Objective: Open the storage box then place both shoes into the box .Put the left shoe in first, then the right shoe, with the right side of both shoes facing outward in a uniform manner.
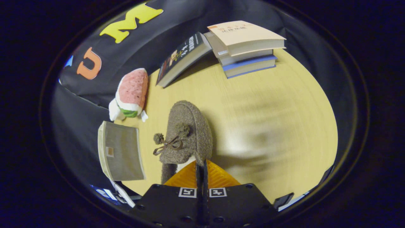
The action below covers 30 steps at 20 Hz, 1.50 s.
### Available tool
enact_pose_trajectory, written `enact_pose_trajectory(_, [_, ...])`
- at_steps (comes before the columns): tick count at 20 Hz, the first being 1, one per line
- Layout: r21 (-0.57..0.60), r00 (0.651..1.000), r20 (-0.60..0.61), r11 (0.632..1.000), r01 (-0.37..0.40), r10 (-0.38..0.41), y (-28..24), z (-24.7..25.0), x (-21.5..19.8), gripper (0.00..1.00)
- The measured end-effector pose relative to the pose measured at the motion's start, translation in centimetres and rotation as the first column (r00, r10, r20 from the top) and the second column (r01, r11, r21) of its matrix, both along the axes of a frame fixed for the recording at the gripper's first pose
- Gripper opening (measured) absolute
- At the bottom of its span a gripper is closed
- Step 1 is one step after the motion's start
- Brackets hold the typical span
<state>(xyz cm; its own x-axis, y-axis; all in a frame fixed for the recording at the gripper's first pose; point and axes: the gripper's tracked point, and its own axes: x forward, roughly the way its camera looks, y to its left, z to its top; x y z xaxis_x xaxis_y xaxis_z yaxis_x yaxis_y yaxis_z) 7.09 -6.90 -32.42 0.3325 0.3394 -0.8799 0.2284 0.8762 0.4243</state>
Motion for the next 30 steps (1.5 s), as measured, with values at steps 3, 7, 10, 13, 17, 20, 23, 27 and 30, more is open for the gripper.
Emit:
enact_pose_trajectory(3, [0.013, 0.998, 0.059, 1.0, -0.013, 0.012, 4.2, 4.6, 0.4, 0.0])
enact_pose_trajectory(7, [0.055, 0.993, 0.121, 0.998, -0.017, 0.01, 12.0, 10.9, 1.4, 0.0])
enact_pose_trajectory(10, [0.073, 0.987, 0.162, 0.997, -0.012, 0.0, 19.2, 14.6, 2.8, 0.0])
enact_pose_trajectory(13, [0.069, 0.981, 0.192, 0.997, -0.024, 0.01, 26.4, 16.5, 3.8, 0.0])
enact_pose_trajectory(17, [0.022, 0.981, 0.182, 0.997, -0.068, 0.063, 34.1, 14.9, 4.0, 0.0])
enact_pose_trajectory(20, [-0.051, 0.985, 0.151, 0.996, -0.075, 0.082, 36.8, 12.1, 3.5, 0.0])
enact_pose_trajectory(23, [-0.145, 0.988, 0.127, 0.987, -0.067, 0.085, 37.3, 9.5, 3.1, 0.0])
enact_pose_trajectory(27, [-0.264, 0.991, 0.109, 0.963, -0.048, 0.079, 36.8, 7.1, 2.3, 0.0])
enact_pose_trajectory(30, [-0.323, 0.993, 0.093, 0.945, -0.038, 0.072, 37.0, 5.7, 1.2, 0.0])
